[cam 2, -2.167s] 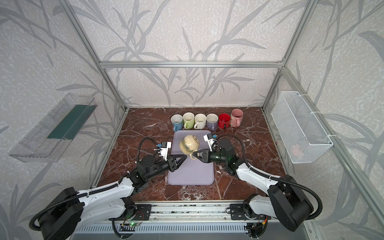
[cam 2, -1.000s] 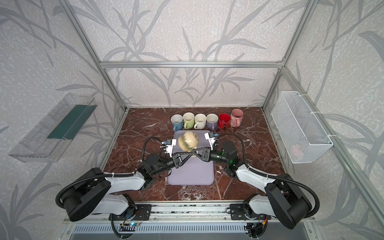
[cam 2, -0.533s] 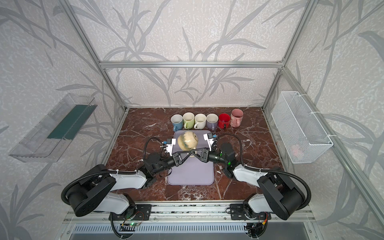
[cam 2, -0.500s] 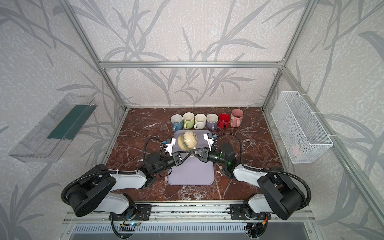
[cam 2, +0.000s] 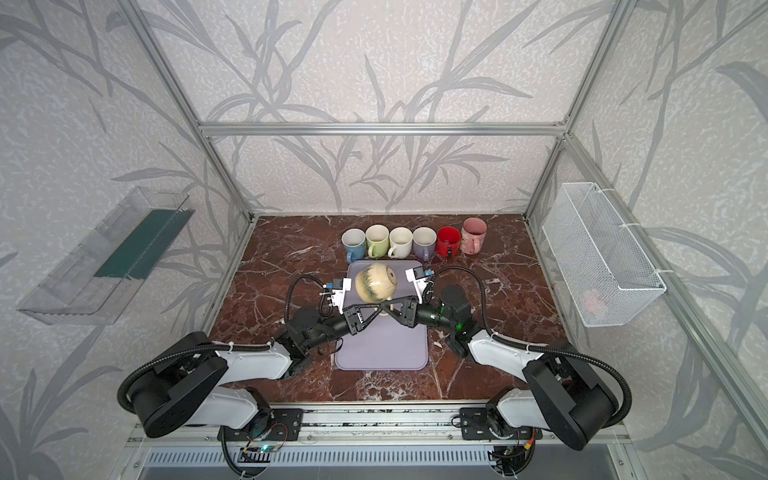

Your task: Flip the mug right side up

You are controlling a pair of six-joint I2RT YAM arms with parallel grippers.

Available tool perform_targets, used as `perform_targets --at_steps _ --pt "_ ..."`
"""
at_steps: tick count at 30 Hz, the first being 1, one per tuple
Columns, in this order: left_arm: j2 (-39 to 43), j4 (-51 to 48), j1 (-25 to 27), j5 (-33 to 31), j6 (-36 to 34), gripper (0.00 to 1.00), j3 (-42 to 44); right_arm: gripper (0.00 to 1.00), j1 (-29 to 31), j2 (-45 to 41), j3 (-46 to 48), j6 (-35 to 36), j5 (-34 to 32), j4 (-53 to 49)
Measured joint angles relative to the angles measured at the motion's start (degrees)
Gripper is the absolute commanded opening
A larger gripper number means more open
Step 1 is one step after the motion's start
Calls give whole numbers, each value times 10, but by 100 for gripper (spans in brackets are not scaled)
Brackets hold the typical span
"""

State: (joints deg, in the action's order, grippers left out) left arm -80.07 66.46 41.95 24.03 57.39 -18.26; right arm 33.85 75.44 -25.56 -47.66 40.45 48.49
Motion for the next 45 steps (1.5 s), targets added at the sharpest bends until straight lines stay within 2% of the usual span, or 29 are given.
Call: perform_targets --at_steps 10,15,22,25,30,36,41,45 --pt "29 -38 0 -3 -23 0 8 31 -14 -11 -1 4 12 -14" --pt "39 -45 0 -5 -25 0 12 22 -16 -13 -4 8 13 -26" --pt "39 -50 0 -4 -25 0 12 25 -13 -13 -6 16 16 -36" --pt "39 -53 0 -4 -26 0 12 19 -12 -13 -6 21 15 -39" --pt "39 -56 -1 -5 -23 0 12 0 -11 -13 -6 36 12 -43" --pt "39 -58 -1 -5 -23 0 11 0 -10 -13 -6 38 12 -44" --pt "39 -62 -1 -5 -23 14 10 0 -11 -13 -6 38 11 -47" --pt "39 -65 -1 -5 -23 18 8 0 -11 -13 -6 36 10 -46"
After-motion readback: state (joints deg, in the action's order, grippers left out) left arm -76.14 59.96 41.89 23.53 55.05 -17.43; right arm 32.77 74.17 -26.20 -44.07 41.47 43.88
